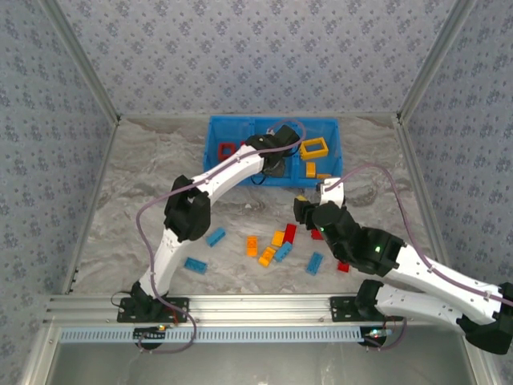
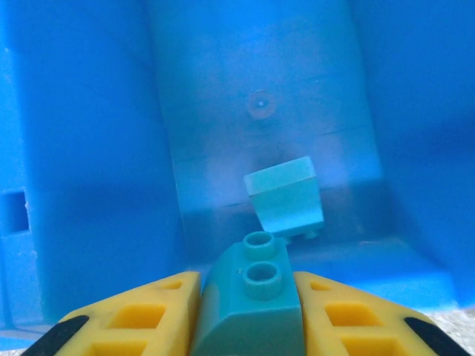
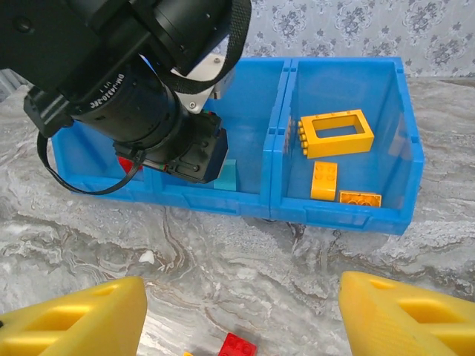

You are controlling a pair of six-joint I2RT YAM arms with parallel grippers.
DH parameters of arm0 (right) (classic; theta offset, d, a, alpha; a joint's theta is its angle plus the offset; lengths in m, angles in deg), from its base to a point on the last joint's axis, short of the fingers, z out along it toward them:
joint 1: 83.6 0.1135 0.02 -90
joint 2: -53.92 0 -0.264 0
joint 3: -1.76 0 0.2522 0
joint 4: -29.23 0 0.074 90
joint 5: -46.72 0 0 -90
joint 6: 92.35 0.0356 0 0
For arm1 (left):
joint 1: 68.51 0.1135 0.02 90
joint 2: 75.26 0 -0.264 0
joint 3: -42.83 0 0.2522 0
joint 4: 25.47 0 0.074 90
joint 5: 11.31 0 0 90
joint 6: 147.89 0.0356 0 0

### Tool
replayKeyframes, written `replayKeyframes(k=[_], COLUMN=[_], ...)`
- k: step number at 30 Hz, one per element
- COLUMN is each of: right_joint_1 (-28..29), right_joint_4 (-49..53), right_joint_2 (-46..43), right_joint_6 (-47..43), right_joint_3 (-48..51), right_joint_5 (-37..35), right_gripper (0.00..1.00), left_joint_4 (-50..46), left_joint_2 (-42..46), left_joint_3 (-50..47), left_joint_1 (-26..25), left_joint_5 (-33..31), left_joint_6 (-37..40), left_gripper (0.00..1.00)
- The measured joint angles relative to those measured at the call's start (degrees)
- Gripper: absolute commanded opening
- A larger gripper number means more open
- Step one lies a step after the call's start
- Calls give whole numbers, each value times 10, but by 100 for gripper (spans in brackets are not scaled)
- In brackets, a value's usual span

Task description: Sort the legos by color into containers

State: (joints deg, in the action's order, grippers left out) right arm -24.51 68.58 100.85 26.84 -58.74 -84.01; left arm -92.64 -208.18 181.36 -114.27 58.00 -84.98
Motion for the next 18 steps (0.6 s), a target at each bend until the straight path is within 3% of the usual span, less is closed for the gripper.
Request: replayKeyframes(k=[5, 11, 18], right_joint_1=[-4, -3, -4], right_joint_4=[-1, -1, -1], right_joint_2=[2, 2, 2], right_joint_6=[0, 0, 0], right_joint_3=[2, 4, 8], right_joint_5=[17, 29, 40], right_gripper=[71, 72, 72], left_joint_4=[-9, -10, -16], left_joint_2=[-8, -19, -21], left_joint_3=[3, 11, 11], left_joint_1=[0, 1, -1], left_joint_5=[-13, -14, -12], left_joint_6=[-11, -24, -30], left_gripper=[37, 53, 54])
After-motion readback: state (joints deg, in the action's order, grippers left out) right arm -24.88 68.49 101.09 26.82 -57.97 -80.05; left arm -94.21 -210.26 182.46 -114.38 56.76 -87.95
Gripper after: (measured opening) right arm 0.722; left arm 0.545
